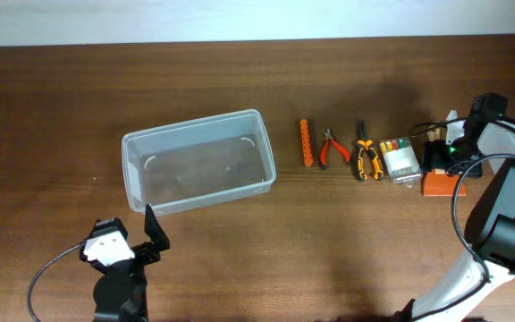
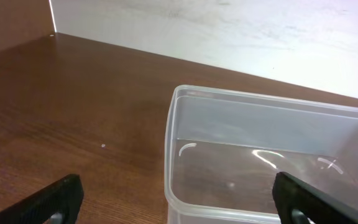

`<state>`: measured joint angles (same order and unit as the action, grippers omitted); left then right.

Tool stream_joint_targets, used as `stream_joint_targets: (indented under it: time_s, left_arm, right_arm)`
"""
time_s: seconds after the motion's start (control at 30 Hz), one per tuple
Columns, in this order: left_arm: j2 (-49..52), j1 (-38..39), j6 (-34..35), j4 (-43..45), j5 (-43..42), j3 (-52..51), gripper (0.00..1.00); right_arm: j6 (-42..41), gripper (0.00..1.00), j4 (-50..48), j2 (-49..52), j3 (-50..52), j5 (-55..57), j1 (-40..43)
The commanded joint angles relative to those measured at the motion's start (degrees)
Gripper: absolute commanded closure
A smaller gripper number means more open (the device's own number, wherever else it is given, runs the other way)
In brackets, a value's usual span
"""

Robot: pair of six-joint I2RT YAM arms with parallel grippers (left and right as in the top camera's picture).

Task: Pack container
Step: 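Move the right gripper to the scraper and grasp its wooden handle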

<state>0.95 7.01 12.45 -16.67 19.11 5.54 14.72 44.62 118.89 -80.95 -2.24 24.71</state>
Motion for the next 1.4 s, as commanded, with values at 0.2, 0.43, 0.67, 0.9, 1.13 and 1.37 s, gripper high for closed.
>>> stream_joint_targets:
  time_s: [0.2,0.43,0.67,0.9,1.13,1.37]
  left_arm:
    - [-0.26,0.24,-0.50,-0.04,0.22,-0.22,0.01]
    - [-0.26,0.24,-0.50,-0.04,0.20,-0.22,0.01]
    - [-0.26,0.24,-0.50,-0.04,0.22,-0.22,0.01]
    - [-0.26,0.24,-0.50,-0.04,0.20,-0.22,0.01]
    - [-0.26,0.24,-0.50,-0.04,0.20,-0.22,0.01]
    - [-0.26,0.24,-0.50,-0.04,0.20,-0.22,0.01]
  right_arm:
    - [1.49,0.25,0.07,2.36,1.33,1.84,0.02]
    - [0.81,0.41,-0.48,2.36,1.33,1.79,0.02]
    - [-1.68,0.49,-2.05,2.36,1.33,1.81,0.02]
    - [-1.70,0.53,-2.86,2.36,1.33,1.33,0.02]
    - [-1.73,0.70,-3.06,2.36,1.33,-0.46,0.02]
    - [-4.59,0.82,1.14,1.99,-2.27,-1.92,0.13]
